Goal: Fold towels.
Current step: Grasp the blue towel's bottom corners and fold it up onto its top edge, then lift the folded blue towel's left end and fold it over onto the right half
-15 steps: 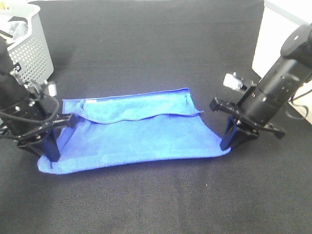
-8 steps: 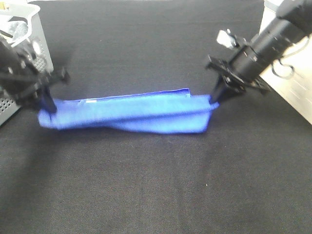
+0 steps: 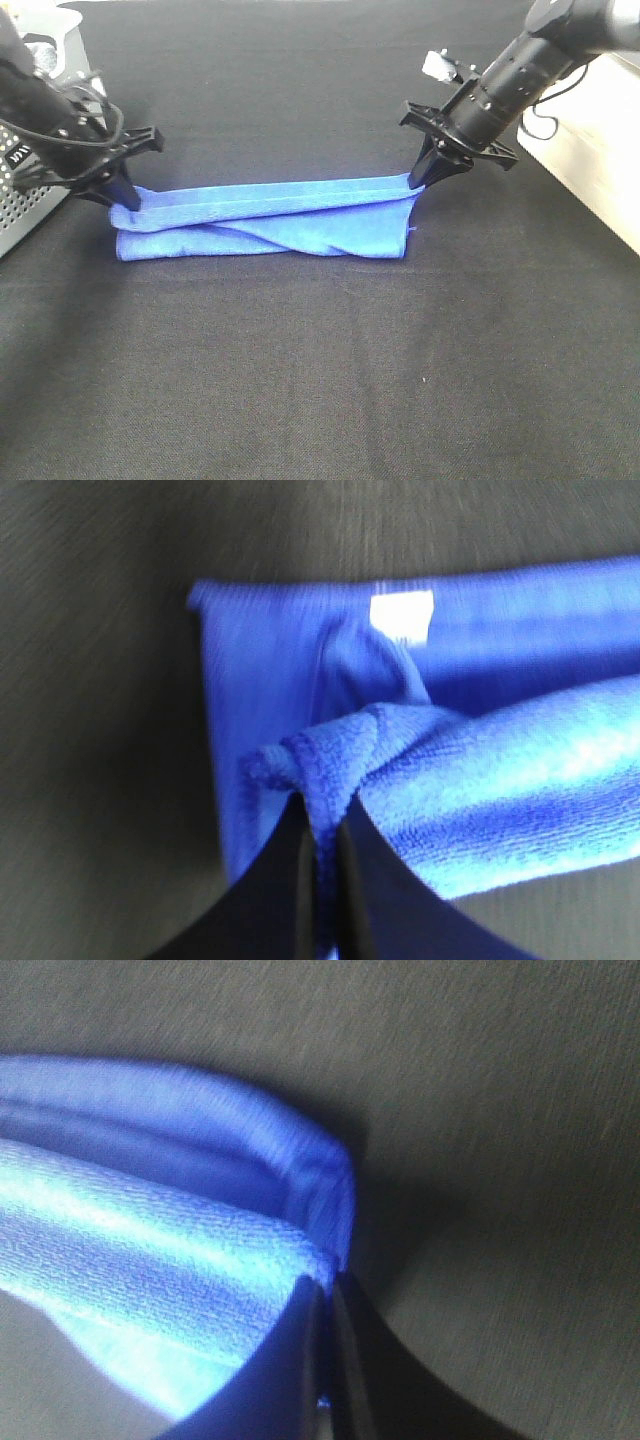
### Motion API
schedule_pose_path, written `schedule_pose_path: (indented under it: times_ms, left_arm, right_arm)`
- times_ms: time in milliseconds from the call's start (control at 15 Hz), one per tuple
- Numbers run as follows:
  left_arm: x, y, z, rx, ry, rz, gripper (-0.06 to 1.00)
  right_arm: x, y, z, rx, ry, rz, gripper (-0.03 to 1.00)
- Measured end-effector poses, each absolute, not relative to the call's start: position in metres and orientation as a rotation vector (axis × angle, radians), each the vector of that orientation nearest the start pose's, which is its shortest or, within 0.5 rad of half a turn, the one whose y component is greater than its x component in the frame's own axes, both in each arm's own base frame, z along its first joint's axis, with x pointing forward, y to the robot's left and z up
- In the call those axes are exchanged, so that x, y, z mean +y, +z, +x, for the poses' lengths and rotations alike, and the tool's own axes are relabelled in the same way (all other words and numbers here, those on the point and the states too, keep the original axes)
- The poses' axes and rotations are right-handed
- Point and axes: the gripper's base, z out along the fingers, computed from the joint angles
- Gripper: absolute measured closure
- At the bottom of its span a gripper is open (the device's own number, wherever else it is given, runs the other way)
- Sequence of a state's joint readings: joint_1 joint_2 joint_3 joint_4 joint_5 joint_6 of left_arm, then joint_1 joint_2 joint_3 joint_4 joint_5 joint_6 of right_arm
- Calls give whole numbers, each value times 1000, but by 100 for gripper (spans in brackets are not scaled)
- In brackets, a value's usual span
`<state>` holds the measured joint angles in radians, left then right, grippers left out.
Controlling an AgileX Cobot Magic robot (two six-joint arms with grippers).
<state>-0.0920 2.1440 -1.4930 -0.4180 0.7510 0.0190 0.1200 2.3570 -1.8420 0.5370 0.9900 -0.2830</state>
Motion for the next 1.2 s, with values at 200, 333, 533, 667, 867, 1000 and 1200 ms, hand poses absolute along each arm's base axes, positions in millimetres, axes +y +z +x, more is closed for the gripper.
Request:
schedule_pose_path:
  times_ms: [200,333,533,667,867,1000,1200]
  left_arm:
    - [-75,131,444,2802,-537,-181,62]
    - [-80,131,444,2796,-536,-120,27]
    - [-77,129,442,2819,-482,-88,10]
    - [-77,123,441,2855,-484,-119,9]
    - [-77,105,438,2919,-492,-131,9]
    - [-78,103,439,2919,-493,-139,10]
    - [-79,96,441,2918,-528,-238,44]
  right_arm:
    - [95,127,481,2829,623,-188,49]
    - [94,127,482,2824,614,-200,21]
    - [95,135,476,2863,643,-233,12]
    - [96,140,474,2867,650,-244,12]
    - [95,140,473,2871,648,-248,12]
    - [95,140,473,2871,647,-249,12]
    - [95,140,473,2871,647,-249,12]
